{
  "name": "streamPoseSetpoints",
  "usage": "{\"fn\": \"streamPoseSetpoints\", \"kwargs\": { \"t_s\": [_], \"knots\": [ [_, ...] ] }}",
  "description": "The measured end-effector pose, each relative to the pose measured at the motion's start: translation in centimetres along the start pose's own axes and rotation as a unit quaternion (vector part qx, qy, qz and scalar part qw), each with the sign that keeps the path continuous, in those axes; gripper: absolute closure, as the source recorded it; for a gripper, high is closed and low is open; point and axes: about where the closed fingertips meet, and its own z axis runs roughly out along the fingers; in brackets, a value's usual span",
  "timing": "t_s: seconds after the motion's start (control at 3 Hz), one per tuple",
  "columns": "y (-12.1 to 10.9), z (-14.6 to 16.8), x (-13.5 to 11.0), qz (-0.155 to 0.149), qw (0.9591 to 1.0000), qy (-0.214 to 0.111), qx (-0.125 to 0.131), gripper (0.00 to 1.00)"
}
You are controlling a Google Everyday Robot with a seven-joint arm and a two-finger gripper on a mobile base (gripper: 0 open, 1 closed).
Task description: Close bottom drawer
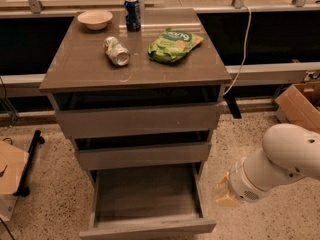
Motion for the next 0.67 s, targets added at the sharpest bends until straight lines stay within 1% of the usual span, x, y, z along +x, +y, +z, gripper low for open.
{"fn": "streamPoseSetpoints", "kwargs": {
  "t_s": [0.33,0.67],
  "knots": [
    [0.0,0.0,0.0,0.000,1.0000,0.000,-0.001,1.00],
    [0.5,3.2,0.5,0.006,0.9999,0.005,-0.012,1.00]
  ]
}}
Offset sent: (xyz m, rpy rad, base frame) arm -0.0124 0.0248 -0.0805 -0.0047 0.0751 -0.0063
